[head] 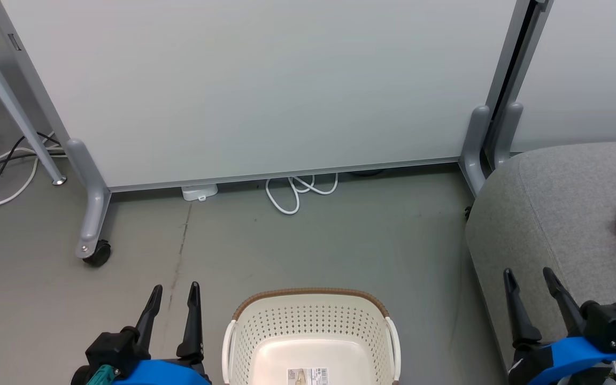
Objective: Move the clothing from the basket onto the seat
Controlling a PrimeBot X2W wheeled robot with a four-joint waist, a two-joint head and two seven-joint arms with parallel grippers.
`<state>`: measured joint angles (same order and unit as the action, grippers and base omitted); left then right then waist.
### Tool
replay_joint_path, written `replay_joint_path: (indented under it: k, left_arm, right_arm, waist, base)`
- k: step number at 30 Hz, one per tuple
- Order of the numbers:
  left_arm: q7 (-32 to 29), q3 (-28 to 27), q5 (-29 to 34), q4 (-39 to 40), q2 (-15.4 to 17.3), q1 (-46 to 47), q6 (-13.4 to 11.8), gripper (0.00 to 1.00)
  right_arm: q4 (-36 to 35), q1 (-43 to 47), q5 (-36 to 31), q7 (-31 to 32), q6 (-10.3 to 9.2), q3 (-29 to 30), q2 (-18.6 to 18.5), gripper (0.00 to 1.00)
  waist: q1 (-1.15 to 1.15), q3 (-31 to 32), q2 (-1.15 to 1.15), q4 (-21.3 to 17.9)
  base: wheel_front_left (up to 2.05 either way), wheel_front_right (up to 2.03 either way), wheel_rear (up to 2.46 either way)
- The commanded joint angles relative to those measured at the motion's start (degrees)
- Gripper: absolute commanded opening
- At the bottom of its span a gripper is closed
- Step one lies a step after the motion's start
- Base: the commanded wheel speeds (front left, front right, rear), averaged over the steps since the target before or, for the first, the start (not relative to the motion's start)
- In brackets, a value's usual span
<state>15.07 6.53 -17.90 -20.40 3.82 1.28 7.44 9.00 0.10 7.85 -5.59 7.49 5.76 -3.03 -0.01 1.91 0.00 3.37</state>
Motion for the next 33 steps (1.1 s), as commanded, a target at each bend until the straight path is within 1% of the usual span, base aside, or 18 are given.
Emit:
replay_joint_path:
  k: [1, 25, 26, 31, 33]
  left_arm:
    - [0.2, 0.1, 0.0, -0.2, 0.2, -0.7, 0.0, 1.00]
    - [0.2, 1.9, -0.7, -2.0, 0.4, 0.3, 0.0, 1.00]
    - [0.0, 1.8, -0.8, -1.9, 0.2, -0.2, 0.0, 0.00]
    - [-0.5, 1.7, -1.3, -4.0, -0.2, -1.9, 0.0, 0.00]
    - [-1.1, 1.3, -3.4, -3.7, -0.2, -1.7, 0.0, 0.00]
  right_arm:
    - [0.1, 0.6, 0.2, 0.2, 0.01, -0.1, 0.2, 1.00]
    - [0.3, 1.5, 1.4, 0.0, 0.01, -0.8, 0.2, 1.00]
    - [0.3, 1.0, 1.4, 0.2, 0.00, -0.8, 0.1, 0.00]
    - [3.0, 1.4, 1.9, 0.7, 0.00, -0.6, 0.3, 0.00]
    - [3.3, 1.0, 4.2, 1.2, 0.00, -0.3, 0.3, 0.00]
  waist:
    - [0.01, 0.2, 0.00, 0.0]
    - [0.01, 0.6, 0.00, 0.4]
    - [0.01, 0.6, 0.00, 0.4]
    - [0.01, 0.5, 0.00, 0.4]
    - [0.01, 0.5, 0.00, 0.3]
  base:
    - [0.00, 0.00, 0.00]
    - [0.00, 0.00, 0.00]
    - [0.00, 0.00, 0.00]
    - [0.00, 0.00, 0.00]
    - [0.00, 0.00, 0.00]
